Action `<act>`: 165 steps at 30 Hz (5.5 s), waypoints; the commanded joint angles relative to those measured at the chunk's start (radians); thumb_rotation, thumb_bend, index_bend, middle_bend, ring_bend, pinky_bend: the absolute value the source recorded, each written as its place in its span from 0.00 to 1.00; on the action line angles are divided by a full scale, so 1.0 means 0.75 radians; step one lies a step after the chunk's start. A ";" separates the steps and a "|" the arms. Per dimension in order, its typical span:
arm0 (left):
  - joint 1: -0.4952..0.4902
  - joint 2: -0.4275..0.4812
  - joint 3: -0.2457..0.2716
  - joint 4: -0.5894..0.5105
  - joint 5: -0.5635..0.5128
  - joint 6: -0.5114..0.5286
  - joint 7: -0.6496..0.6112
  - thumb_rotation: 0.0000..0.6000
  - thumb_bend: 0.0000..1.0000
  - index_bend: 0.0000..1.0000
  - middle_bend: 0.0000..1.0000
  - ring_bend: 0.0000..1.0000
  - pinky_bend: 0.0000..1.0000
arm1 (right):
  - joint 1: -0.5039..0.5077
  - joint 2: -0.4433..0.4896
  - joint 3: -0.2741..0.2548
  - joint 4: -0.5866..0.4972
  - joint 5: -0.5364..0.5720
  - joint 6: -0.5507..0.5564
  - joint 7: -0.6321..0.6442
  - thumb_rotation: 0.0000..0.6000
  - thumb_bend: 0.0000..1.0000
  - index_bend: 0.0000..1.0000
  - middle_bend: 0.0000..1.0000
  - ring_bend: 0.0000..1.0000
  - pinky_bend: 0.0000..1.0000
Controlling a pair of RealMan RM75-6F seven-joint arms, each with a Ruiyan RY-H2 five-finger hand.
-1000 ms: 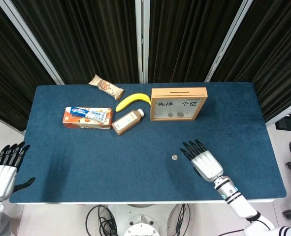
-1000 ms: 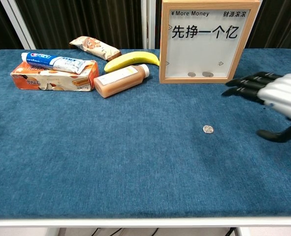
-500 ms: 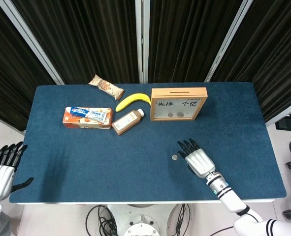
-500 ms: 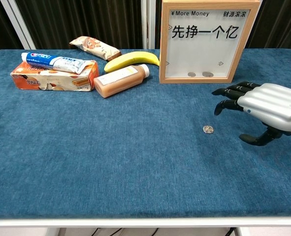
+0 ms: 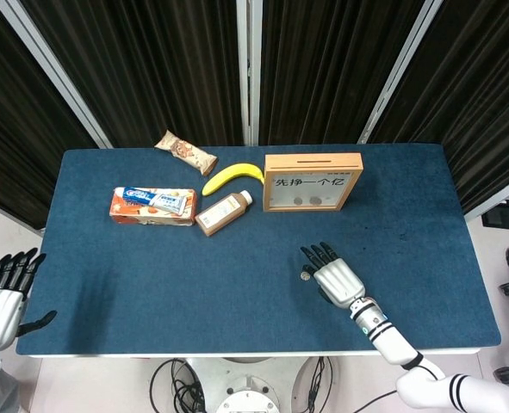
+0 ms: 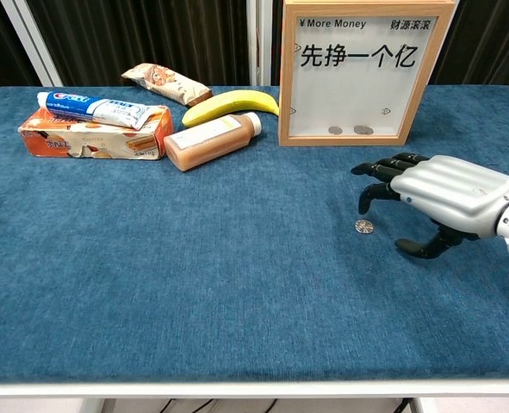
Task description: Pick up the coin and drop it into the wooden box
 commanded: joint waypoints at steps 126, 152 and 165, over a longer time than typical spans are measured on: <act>-0.001 0.009 0.008 0.051 -0.016 -0.026 -0.069 1.00 0.12 0.01 0.00 0.00 0.00 | 0.069 -0.132 -0.061 0.189 -0.067 0.118 0.157 1.00 0.37 0.50 0.00 0.00 0.00; -0.003 0.020 0.007 0.029 -0.010 -0.025 -0.057 1.00 0.12 0.01 0.00 0.00 0.00 | 0.063 0.044 0.064 -0.047 -0.130 0.319 0.208 1.00 0.38 0.72 0.00 0.00 0.00; -0.007 0.022 0.013 0.015 0.002 -0.029 -0.043 1.00 0.12 0.01 0.00 0.00 0.00 | 0.214 0.330 0.479 -0.353 0.142 0.317 0.013 1.00 0.37 0.77 0.02 0.00 0.00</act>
